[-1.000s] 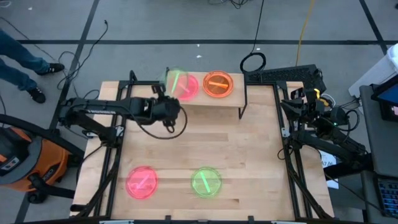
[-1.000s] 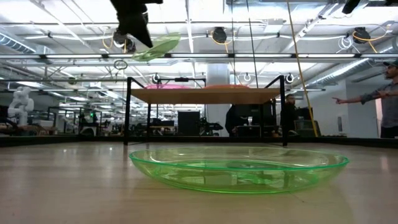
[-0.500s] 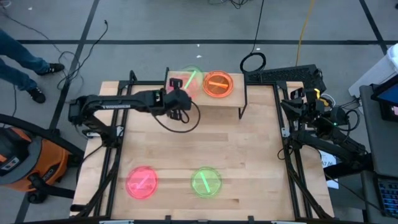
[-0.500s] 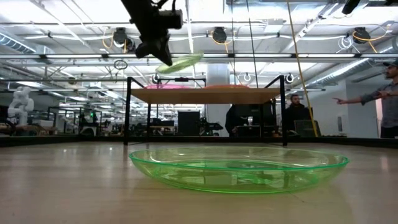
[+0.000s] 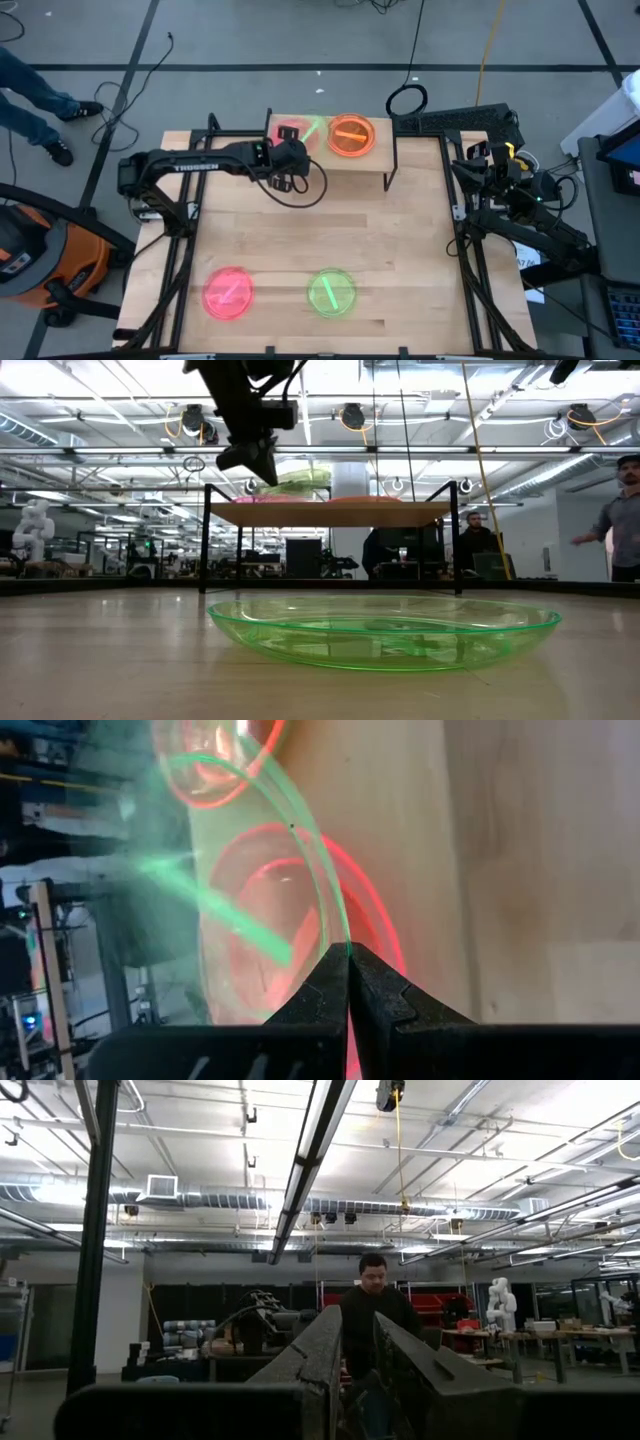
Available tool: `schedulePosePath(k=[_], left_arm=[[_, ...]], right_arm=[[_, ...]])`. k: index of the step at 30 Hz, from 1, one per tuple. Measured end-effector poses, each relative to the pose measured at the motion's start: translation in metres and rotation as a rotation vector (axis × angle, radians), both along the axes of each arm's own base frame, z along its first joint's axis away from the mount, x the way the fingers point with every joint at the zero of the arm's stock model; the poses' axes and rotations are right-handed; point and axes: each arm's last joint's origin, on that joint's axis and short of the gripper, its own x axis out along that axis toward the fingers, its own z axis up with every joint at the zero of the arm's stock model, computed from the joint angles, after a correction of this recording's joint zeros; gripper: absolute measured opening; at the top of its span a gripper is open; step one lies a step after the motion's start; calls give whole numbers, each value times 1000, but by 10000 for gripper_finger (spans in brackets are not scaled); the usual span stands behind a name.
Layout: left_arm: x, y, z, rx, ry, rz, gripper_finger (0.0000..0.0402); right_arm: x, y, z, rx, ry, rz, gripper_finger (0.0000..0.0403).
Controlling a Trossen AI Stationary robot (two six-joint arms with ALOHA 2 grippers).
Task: Place and stack plates onto a shelf
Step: Stack the green plate on top of the pink plate on the shelf
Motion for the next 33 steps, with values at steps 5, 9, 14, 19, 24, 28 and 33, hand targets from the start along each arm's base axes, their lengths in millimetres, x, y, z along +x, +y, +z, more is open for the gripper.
schedulePosePath(k=[5, 9, 14, 19, 24, 28, 33], left_arm=[[-4, 4, -2, -13, 31, 26, 0], [-7, 5, -3, -22, 48, 36, 0], [-8, 4, -4, -31, 53, 47, 4], [-14, 5, -7, -39, 123, 63, 11], [-15, 9, -7, -49, 102, 103, 12], [-15, 9, -7, -52, 93, 112, 13], [-15, 9, -7, -59, 81, 127, 14]], right_arm=[[0, 0, 0, 0, 0, 0, 50], [0, 0, 0, 0, 0, 0, 50], [0, 0, 0, 0, 0, 0, 50], [0, 0, 0, 0, 0, 0, 50], [0, 0, 0, 0, 0, 0, 50], [0, 0, 0, 0, 0, 0, 50], [0, 0, 0, 0, 0, 0, 50]])
